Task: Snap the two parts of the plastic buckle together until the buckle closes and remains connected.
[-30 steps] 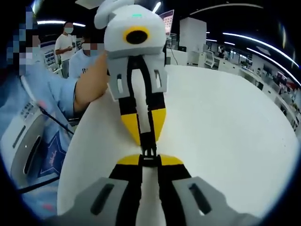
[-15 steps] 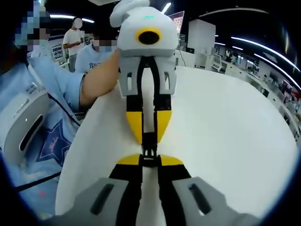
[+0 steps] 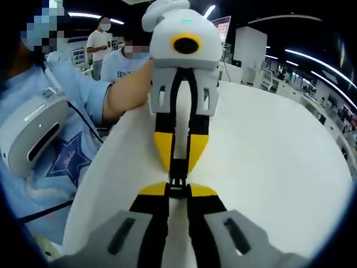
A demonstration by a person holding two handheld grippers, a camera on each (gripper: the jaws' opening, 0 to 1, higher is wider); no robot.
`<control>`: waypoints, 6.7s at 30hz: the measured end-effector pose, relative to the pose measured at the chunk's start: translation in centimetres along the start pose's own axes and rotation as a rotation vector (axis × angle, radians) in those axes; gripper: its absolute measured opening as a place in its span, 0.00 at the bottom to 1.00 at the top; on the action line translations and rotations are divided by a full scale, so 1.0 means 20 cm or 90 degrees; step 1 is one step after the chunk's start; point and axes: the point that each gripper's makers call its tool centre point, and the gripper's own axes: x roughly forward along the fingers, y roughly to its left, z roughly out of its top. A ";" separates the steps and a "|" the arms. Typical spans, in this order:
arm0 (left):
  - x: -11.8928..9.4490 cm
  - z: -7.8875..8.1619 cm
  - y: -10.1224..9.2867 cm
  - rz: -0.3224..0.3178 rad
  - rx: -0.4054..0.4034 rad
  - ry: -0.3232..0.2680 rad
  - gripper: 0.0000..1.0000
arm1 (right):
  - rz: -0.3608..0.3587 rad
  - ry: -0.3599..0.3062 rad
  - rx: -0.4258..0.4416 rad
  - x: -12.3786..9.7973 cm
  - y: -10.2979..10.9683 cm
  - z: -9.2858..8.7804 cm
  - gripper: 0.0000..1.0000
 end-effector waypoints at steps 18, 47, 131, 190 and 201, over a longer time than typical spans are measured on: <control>-0.01 0.00 0.00 -0.001 0.019 -0.020 0.12 | 0.001 -0.011 -0.033 0.01 0.01 0.01 0.13; -0.01 -0.04 0.00 -0.023 0.017 -0.044 0.12 | 0.022 -0.015 -0.003 -0.02 0.01 -0.03 0.12; 0.00 0.01 0.05 0.001 0.016 0.165 0.12 | -0.033 -0.002 0.049 -0.01 -0.05 -0.01 0.11; 0.01 0.01 0.02 0.005 -0.042 0.204 0.08 | -0.016 0.040 0.045 -0.10 0.01 -0.07 0.00; 0.03 0.02 0.02 0.006 -0.032 0.205 0.08 | -0.020 0.052 0.046 -0.08 -0.01 -0.08 0.00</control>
